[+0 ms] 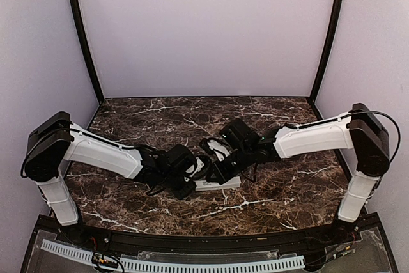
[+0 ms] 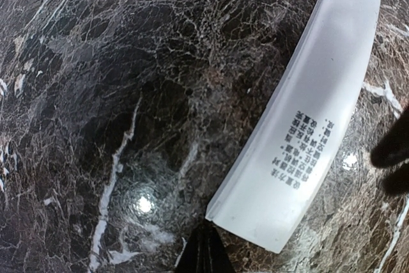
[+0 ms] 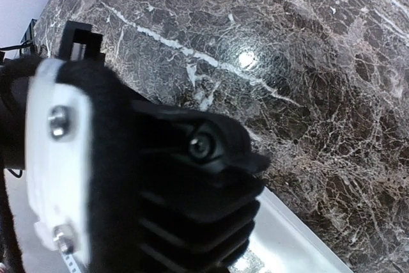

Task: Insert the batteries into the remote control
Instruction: Press the battery cover onto the remote control.

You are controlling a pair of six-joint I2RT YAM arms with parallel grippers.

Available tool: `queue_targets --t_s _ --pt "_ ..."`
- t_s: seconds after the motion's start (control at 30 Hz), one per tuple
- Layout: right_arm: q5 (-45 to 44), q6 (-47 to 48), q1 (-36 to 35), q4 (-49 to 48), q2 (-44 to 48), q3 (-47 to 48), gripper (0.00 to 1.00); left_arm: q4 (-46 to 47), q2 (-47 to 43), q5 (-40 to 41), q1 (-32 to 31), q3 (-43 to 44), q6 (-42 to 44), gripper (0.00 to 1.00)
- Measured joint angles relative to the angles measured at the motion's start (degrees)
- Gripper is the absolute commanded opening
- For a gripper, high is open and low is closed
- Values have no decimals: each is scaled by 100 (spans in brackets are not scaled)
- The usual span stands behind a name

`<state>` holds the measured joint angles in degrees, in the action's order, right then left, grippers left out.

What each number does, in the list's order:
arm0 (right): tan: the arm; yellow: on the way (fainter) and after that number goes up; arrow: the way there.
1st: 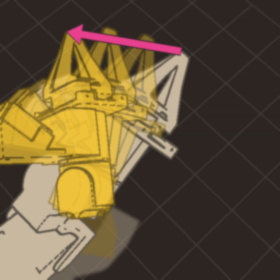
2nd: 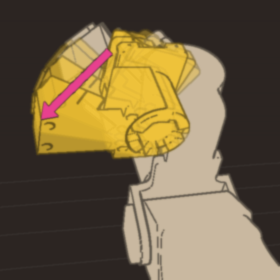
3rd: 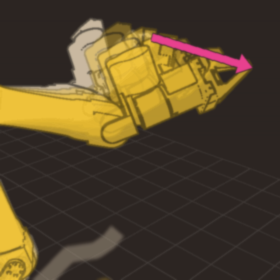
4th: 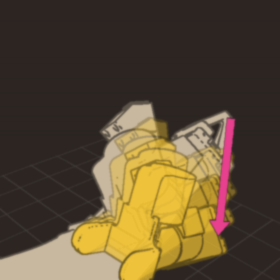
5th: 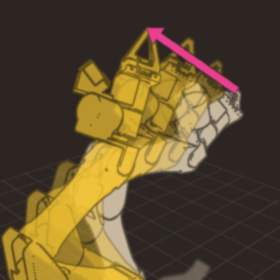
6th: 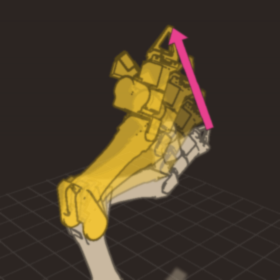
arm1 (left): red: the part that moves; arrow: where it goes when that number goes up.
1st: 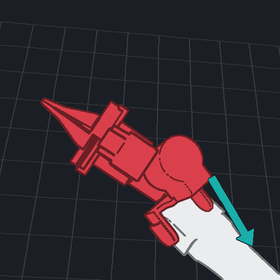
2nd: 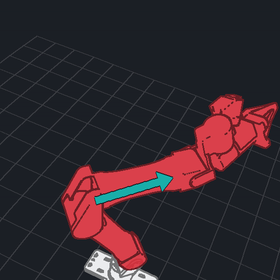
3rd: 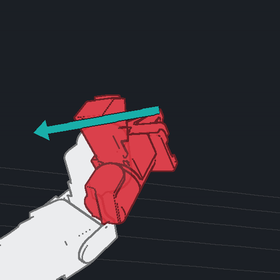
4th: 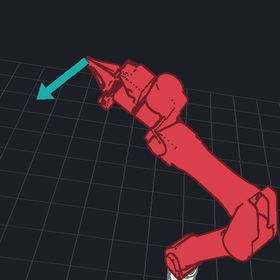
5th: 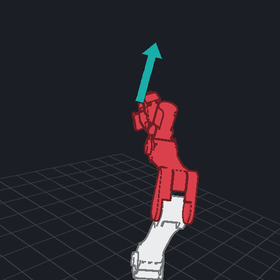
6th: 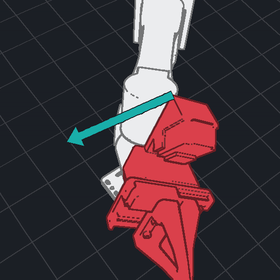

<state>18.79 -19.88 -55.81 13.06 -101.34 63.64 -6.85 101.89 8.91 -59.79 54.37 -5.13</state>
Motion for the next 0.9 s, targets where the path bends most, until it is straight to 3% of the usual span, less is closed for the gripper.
queue_targets --t_s 0.4,0.9 --pt "0 -98 9 -612 -612 20 0 0 -11 4 0 -17 -13 3" --pt "184 -216 22 -485 -374 -232 0 321 -487 44 42 -503 -114 3"
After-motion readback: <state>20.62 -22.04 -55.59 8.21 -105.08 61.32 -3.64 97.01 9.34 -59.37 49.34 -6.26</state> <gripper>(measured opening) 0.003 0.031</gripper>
